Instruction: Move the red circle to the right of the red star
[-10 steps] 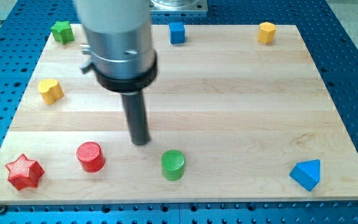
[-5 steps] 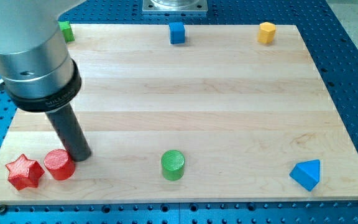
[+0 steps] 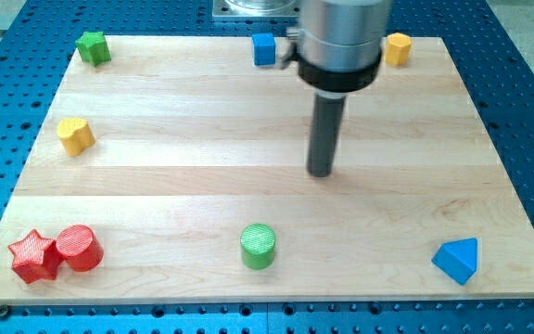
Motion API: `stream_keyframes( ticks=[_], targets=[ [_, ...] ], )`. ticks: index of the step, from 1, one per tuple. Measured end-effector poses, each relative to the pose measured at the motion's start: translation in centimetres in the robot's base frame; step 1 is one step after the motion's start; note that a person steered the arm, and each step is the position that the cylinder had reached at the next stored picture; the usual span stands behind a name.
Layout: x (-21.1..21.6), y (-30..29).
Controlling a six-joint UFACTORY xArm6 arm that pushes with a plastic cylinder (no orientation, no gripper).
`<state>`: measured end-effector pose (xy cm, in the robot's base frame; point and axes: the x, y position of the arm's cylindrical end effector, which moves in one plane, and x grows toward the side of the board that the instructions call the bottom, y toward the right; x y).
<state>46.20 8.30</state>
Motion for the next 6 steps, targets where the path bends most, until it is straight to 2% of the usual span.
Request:
stream_keyframes(
  ticks=[1, 3, 4, 5, 6],
  targets=[
    [2.5, 1.4],
    [7.4, 9.2],
    [8.6, 12.2],
    [8.6, 18.8],
    [13.7, 18.9]
  ],
)
